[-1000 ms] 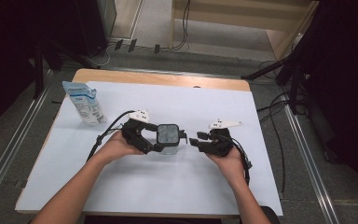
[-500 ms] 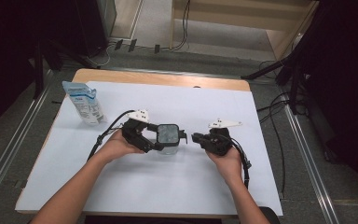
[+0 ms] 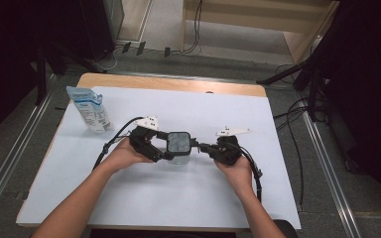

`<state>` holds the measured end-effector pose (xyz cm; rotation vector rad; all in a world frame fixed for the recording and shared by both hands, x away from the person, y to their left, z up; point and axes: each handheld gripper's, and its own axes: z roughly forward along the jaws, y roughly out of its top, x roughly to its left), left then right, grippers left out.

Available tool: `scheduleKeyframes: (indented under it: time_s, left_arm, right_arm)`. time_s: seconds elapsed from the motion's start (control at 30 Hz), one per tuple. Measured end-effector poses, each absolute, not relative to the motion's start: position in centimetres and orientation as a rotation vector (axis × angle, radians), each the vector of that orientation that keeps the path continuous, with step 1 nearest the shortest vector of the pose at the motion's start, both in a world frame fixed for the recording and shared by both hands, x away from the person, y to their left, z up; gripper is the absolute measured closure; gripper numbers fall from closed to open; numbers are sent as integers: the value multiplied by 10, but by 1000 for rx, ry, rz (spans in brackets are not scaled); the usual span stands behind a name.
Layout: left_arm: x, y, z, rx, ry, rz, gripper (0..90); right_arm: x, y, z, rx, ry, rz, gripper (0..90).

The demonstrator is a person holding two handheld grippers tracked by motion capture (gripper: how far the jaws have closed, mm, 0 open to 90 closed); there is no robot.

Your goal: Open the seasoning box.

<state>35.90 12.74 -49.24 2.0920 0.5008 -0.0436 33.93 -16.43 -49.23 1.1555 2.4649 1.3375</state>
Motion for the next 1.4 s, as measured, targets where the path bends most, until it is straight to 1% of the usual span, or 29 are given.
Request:
scheduleKeyframes:
  time_s: [0.17,0.27,0.4,1.2,1.4]
  left_arm:
    - [360,126,-496,2115,491,-35,142]
    - [359,124,-495,2114,490,-32,140]
    - [361,122,-489,2153,472,-29,141]
    - [360,129,-475,2117,461,-22,164]
    - [358,128,-466,2165,454,5,183]
  right_arm:
    - [340,-164,-493,1162,2463,1339,900]
    - [340,-164,-493,1161,2464,1337,900]
    - [340,-164,-493,1166,2462,1337,900]
    - [340,-164,-493,1160,2461,1335,900]
    - [339,-164,-492,1160,2462,1337,900]
